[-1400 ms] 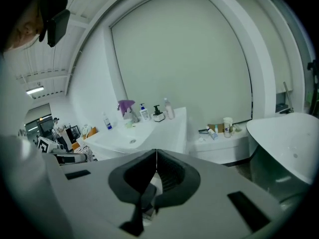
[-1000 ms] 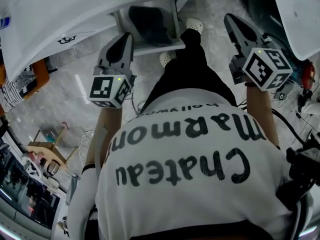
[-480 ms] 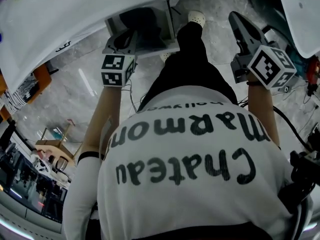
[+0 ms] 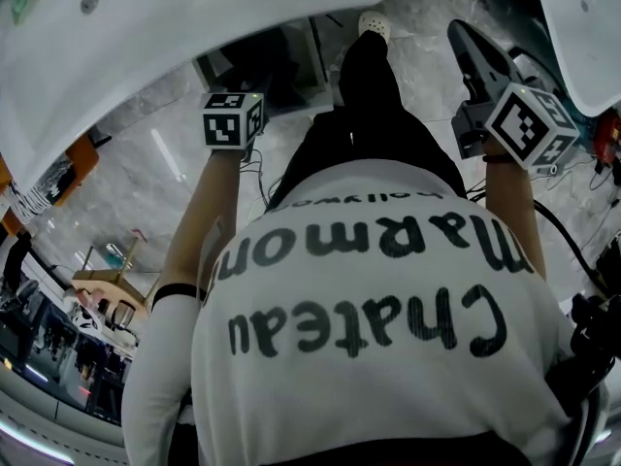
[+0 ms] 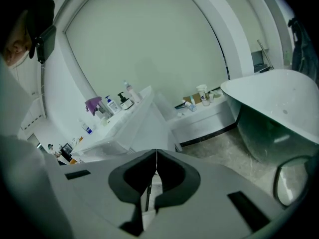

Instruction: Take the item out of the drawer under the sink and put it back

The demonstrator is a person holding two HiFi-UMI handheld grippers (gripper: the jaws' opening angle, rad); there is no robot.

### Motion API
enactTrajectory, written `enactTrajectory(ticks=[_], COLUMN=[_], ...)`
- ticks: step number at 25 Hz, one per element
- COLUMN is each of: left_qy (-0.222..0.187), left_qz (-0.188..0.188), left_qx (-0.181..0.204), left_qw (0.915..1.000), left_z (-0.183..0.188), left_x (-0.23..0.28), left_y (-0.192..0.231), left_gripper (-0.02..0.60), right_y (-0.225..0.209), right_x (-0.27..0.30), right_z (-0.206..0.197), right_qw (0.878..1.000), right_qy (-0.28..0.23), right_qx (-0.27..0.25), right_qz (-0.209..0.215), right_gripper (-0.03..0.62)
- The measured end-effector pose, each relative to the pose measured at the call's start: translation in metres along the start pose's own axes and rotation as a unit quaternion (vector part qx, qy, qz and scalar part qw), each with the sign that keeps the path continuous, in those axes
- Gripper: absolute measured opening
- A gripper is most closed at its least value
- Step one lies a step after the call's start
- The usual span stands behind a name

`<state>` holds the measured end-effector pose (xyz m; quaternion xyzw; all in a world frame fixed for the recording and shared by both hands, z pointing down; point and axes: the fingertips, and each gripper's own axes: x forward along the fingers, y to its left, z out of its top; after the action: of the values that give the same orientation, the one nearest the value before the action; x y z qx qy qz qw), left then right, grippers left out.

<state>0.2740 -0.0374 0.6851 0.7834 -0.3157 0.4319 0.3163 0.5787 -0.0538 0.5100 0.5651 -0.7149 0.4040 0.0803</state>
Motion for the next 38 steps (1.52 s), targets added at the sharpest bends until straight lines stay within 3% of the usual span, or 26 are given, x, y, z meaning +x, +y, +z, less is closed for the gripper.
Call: enactTrajectory(ticks=[6, 10, 22, 25, 30, 38], left_qy=[0.068, 0.091, 0.109, 0.115, 0.113, 0.062], left_qz=[0.020, 0.026, 0.033, 0.026, 0.027, 0.031], left_qx=[-0.044, -0.059, -0.121, -0.124, -0.113, -0.096], left_qw=[0.9966, 0.9937, 0.9861, 0.9853, 0.9869, 0.9930], left_z=[-0.016, -0.025, -0.033, -0.034, -0.041, -0.021], left_x=[0.027, 0.034, 0.064, 0.065, 0.060, 0.042], left_y=[0.008, 0.013, 0.011, 0.011, 0.009, 0.010], left_gripper=[0.141, 0.141, 0.141, 0.137, 0.046, 0.028], right_y=[-0.020, -0.018, -0.030, -0.026, -0.015, 0.001], right_x=[0.026, 0.046, 0.067, 0.069, 0.063, 0.054], right_z=[0.022, 0.047, 0.079, 0.082, 0.075, 0.074], right_qw=[1.000, 0.999, 0.996, 0.995, 0.994, 0.994], right_qy=[0.023, 0.031, 0.055, 0.057, 0.053, 0.044], right_qx=[-0.007, -0.022, -0.067, -0.074, -0.081, -0.087], right_qz=[0.013, 0.029, 0.036, 0.038, 0.043, 0.049], right_gripper=[0.011, 0.011, 0.011, 0.012, 0.011, 0.011])
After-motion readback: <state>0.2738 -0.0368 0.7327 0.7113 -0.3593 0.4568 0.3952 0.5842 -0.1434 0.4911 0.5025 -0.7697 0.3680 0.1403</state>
